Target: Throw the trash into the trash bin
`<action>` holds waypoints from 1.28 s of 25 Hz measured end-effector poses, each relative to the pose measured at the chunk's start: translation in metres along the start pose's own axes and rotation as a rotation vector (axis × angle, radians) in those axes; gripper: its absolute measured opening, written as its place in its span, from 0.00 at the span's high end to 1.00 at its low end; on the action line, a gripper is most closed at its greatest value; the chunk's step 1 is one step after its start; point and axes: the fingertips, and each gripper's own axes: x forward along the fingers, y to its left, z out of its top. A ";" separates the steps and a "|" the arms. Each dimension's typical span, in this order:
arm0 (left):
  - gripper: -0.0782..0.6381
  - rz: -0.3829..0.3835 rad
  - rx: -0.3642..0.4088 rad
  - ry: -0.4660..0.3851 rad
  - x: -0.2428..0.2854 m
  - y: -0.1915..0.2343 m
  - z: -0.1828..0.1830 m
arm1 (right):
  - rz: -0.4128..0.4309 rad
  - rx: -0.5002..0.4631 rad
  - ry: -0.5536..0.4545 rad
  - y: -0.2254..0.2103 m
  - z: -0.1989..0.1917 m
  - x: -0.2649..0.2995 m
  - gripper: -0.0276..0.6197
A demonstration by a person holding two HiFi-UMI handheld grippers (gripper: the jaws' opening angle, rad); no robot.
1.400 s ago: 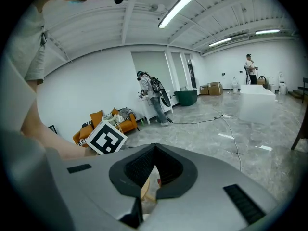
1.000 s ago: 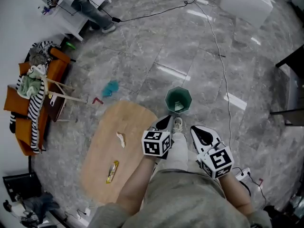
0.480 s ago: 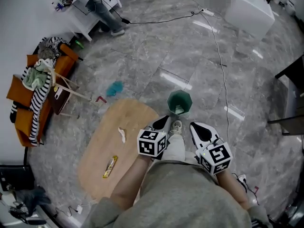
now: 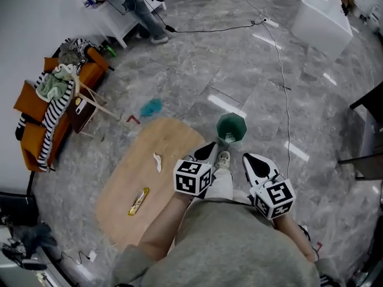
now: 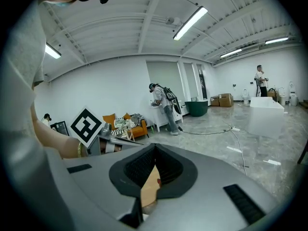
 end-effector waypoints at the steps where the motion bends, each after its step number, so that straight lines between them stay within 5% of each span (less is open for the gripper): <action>1: 0.88 0.005 -0.002 -0.005 -0.003 -0.001 -0.002 | 0.005 -0.002 -0.002 0.002 -0.002 -0.002 0.95; 32: 0.88 0.304 -0.207 -0.158 -0.115 0.065 -0.038 | 0.315 -0.136 0.045 0.097 0.002 0.045 0.95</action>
